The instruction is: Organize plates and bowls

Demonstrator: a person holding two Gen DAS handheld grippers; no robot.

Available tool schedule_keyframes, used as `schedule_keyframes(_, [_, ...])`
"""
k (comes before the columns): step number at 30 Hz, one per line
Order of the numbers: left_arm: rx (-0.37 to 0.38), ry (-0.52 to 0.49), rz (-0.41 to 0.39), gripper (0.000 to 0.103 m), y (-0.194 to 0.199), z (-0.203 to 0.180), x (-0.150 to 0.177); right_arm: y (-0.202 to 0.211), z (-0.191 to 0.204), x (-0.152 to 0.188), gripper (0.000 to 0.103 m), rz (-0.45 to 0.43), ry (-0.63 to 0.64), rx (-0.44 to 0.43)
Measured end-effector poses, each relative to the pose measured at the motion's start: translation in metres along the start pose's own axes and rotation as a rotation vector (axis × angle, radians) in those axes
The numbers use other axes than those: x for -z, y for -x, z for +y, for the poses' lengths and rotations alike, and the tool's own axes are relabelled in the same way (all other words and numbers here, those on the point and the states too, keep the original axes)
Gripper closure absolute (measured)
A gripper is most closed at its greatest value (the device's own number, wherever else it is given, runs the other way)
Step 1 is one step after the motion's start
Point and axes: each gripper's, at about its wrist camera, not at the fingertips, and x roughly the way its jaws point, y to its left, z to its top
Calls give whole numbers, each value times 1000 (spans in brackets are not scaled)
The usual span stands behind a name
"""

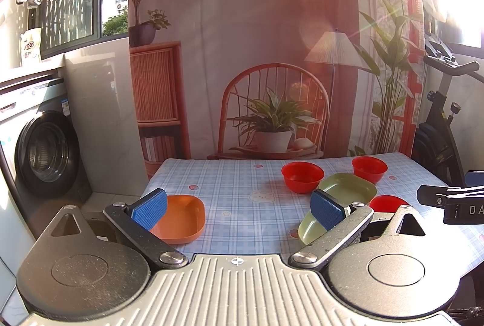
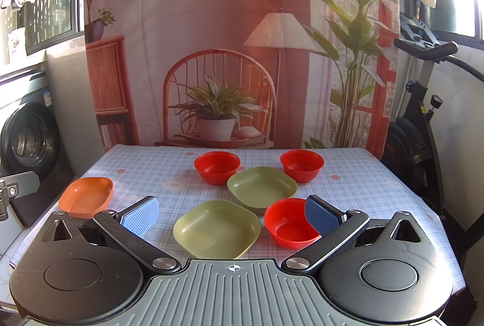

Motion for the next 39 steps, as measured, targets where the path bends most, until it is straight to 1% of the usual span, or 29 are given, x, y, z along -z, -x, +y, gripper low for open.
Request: schedule_keyframes(39, [-7, 1, -3, 1, -2, 1, 4, 1, 0, -1, 0, 0, 0, 0])
